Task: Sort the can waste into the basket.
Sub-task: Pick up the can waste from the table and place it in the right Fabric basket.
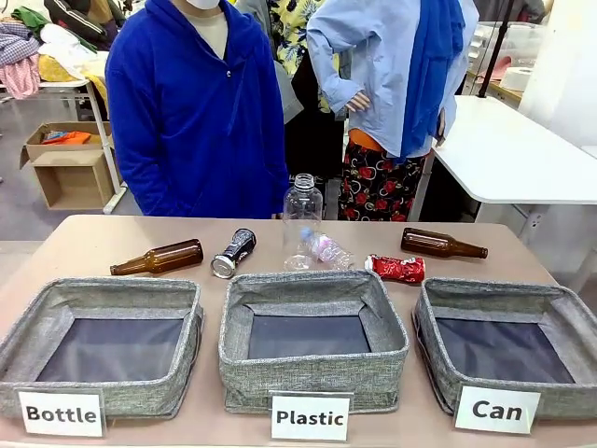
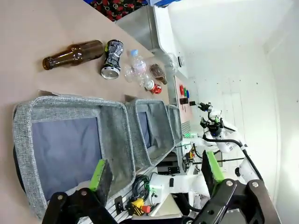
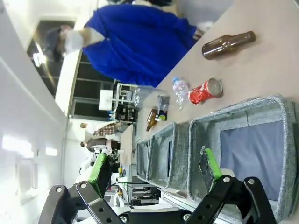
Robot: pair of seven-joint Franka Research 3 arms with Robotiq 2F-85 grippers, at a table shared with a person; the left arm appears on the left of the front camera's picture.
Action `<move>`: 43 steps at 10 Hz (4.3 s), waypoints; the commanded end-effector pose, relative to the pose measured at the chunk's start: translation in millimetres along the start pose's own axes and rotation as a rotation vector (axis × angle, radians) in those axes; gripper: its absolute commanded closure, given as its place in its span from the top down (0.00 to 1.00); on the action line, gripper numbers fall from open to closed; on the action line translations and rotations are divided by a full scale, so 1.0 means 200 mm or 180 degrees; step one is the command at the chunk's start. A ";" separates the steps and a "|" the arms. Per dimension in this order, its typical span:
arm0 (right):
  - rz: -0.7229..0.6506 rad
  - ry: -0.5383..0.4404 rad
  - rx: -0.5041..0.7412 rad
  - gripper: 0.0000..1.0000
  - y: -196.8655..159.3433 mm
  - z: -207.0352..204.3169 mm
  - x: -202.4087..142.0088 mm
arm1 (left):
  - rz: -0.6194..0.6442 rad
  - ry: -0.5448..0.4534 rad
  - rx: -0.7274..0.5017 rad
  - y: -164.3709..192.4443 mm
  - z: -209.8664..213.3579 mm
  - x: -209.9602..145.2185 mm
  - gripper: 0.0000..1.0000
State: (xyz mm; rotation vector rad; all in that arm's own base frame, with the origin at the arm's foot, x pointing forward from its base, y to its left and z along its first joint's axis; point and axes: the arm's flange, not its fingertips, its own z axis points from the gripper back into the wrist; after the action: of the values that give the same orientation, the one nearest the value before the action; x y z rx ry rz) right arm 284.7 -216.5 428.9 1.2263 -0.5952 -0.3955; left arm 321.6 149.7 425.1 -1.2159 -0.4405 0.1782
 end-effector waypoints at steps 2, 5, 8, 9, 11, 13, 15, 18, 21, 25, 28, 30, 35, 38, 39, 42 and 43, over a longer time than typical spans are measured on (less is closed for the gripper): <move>0.0000 0.0000 0.0000 1.00 0.00 0.00 0.00 | -0.0089 0.0037 -0.0004 0.01 0.01 0.00 1.00; 0.0792 0.0287 -0.1252 1.00 0.37 -0.43 0.01 | -0.0089 0.0037 -0.0004 0.01 0.01 0.00 1.00; 0.1749 0.0974 -0.2509 1.00 0.55 -1.11 -0.08 | -0.0089 0.0037 -0.0004 0.01 0.01 0.00 1.00; 0.1958 0.1126 -0.2581 1.00 0.58 -1.28 -0.12 | -0.0089 0.0037 -0.0004 0.01 0.01 0.00 1.00; 0.2233 0.1163 -0.2545 1.00 0.61 -1.45 -0.17 | -0.0089 0.0037 -0.0004 0.01 0.01 0.00 1.00; 0.2207 0.1207 -0.2551 1.00 0.60 -1.48 -0.27 | -0.0089 0.0037 -0.0004 0.01 0.01 0.00 1.00; 0.2194 0.1227 -0.2670 1.00 0.58 -1.46 -0.22 | -0.0089 0.0037 -0.0004 0.01 0.01 0.00 1.00; 0.3491 0.2404 -0.2083 1.00 0.52 -1.65 -0.04 | -0.0089 0.0037 -0.0004 0.01 0.01 0.00 1.00; 0.5154 0.3773 -0.0951 1.00 0.41 -1.73 0.07 | -0.0089 0.0037 -0.0004 0.01 0.01 0.00 1.00; 0.5356 0.3642 -0.0393 1.00 0.30 -1.93 0.12 | -0.0089 0.0037 -0.0004 0.01 0.01 0.00 1.00; 0.5323 0.3793 -0.0695 1.00 0.16 -2.21 0.13 | -0.0089 0.0037 -0.0004 0.01 0.01 0.00 1.00; 0.5239 0.3923 -0.0923 1.00 0.10 -2.33 0.10 | -0.0089 0.0037 -0.0004 0.01 0.01 0.00 1.00; 0.4997 0.4200 -0.1342 1.00 -0.12 -2.40 0.07 | -0.0089 0.0037 -0.0004 0.01 0.01 0.00 1.00; 0.4929 0.4168 -0.1403 1.00 -0.16 -2.40 0.06 | -0.0089 0.0037 -0.0004 0.01 0.01 0.00 1.00; 0.4906 0.4202 -0.1432 0.45 -0.16 -2.40 0.06 | -0.0089 0.0037 -0.0004 0.01 0.01 0.00 1.00; 0.4905 0.4257 -0.1417 0.00 -0.15 -2.40 0.06 | -0.0089 0.0037 -0.0004 0.01 0.01 0.00 1.00; 0.4896 0.4259 -0.1416 0.00 -0.15 -2.40 0.06 | -0.0089 0.0037 -0.0004 0.01 0.01 0.00 1.00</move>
State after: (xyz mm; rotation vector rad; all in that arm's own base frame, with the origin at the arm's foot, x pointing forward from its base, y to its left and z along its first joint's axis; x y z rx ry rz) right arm 588.7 126.6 295.9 0.1675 -0.1180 1.4493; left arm 322.7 150.6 423.3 -1.2060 -0.4317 0.1721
